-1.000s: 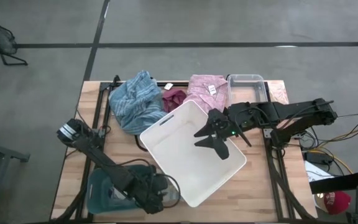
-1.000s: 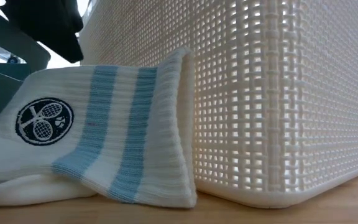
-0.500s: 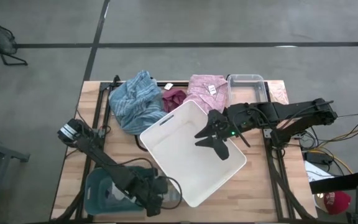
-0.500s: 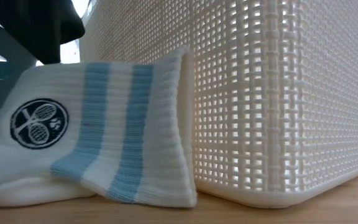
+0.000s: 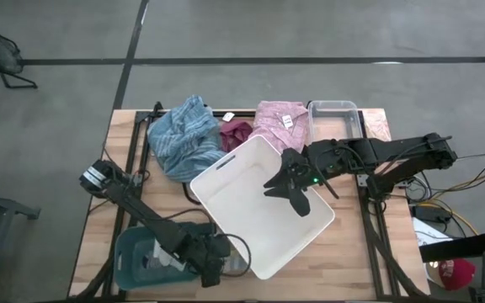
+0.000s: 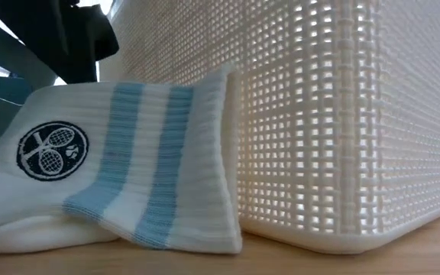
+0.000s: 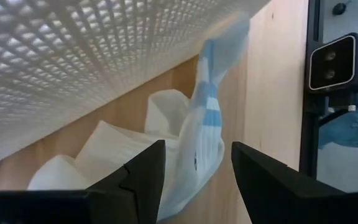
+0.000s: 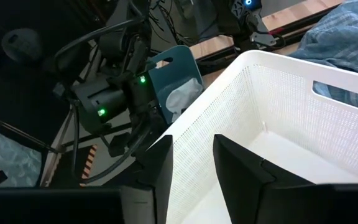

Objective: Pick & Place Cloths
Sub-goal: Put the blue and white sock into the green bin

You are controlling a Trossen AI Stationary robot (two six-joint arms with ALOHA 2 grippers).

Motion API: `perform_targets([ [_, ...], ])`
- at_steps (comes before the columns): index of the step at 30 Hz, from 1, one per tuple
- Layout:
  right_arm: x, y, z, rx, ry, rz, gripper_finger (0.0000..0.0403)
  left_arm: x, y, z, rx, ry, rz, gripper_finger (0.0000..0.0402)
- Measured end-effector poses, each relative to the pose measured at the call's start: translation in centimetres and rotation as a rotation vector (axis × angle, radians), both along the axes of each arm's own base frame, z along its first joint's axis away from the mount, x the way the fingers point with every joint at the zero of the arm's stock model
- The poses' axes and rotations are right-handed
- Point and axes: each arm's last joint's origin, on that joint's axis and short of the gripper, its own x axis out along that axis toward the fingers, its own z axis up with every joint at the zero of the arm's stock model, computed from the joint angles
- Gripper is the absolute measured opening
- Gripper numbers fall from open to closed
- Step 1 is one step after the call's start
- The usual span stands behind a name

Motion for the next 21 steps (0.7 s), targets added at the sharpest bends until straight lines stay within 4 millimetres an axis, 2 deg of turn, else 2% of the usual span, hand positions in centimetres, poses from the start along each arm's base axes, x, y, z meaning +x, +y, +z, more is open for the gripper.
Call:
perform_targets([
  [4,0.00,0.00,0.00,0.001,0.000,-0.001,0.0102,0.03,-0.08,-0.16,-0.015,0.015,-0.006,0.0183],
  [7,0.00,0.00,0.01,0.002,0.000,-0.001,0.0093,0.09,0.02,-0.18,-0.018,0.018,-0.003,0.0158],
  [16,0.02,-0.08,0.01,-0.008,-0.002,-0.024,0.0071,0.35,0.39,-0.26,-0.075,0.054,0.027,0.0015],
  [21,0.03,-0.09,0.02,-0.008,-0.004,-0.026,0.0061,0.71,0.57,0.08,-0.121,0.066,0.087,0.0006],
])
